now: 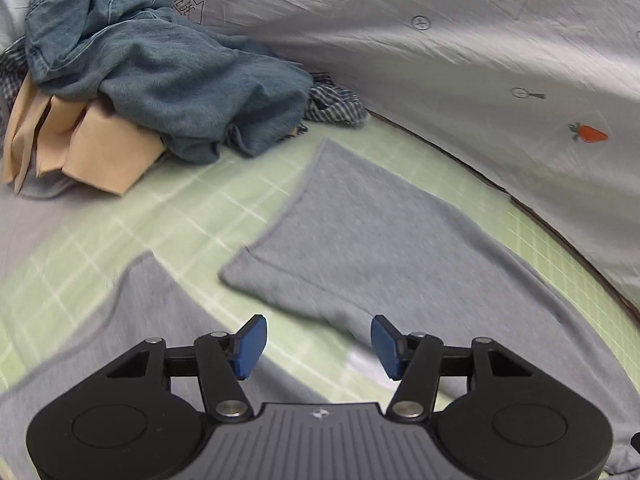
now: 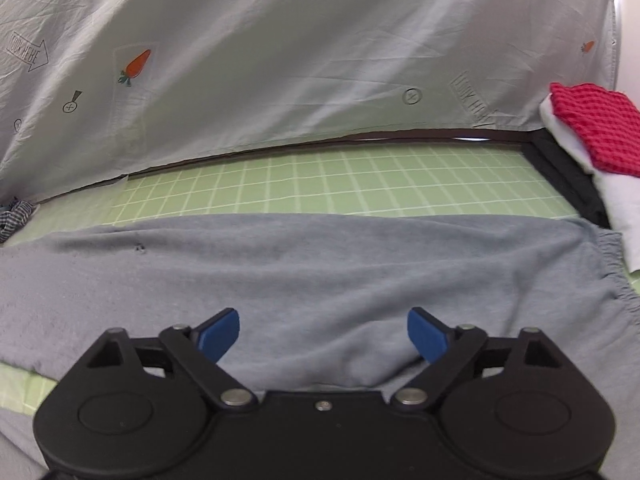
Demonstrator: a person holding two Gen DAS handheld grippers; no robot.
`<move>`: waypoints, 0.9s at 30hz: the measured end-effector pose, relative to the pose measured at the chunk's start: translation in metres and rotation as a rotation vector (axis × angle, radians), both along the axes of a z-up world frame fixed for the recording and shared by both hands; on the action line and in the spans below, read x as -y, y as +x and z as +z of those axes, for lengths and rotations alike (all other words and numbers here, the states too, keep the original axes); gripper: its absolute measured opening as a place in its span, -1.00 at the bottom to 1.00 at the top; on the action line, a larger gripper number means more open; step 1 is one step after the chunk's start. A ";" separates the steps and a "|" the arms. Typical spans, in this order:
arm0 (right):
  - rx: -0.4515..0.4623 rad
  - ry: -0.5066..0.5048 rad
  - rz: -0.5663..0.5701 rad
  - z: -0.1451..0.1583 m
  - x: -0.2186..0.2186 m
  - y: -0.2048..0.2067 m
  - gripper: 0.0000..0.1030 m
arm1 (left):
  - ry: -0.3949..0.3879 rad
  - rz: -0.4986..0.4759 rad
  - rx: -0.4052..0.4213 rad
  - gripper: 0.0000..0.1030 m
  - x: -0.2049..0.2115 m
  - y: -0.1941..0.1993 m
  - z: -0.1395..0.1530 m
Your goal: Fold clothes
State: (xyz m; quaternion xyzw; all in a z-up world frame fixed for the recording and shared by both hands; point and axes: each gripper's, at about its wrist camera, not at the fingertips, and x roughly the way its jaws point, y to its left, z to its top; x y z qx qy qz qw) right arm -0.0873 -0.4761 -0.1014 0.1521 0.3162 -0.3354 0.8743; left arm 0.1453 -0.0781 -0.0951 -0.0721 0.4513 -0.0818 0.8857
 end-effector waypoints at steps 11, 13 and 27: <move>-0.102 0.071 0.083 -0.033 -0.039 0.074 0.10 | 0.065 -0.148 -0.001 0.13 -0.009 0.083 -0.034; -0.106 0.067 0.111 -0.032 -0.046 0.079 0.10 | 0.047 -0.149 0.001 0.13 -0.009 0.085 -0.037; -0.146 0.033 0.171 -0.039 -0.071 0.101 -0.99 | 0.039 -0.126 0.025 -0.99 -0.016 0.076 -0.048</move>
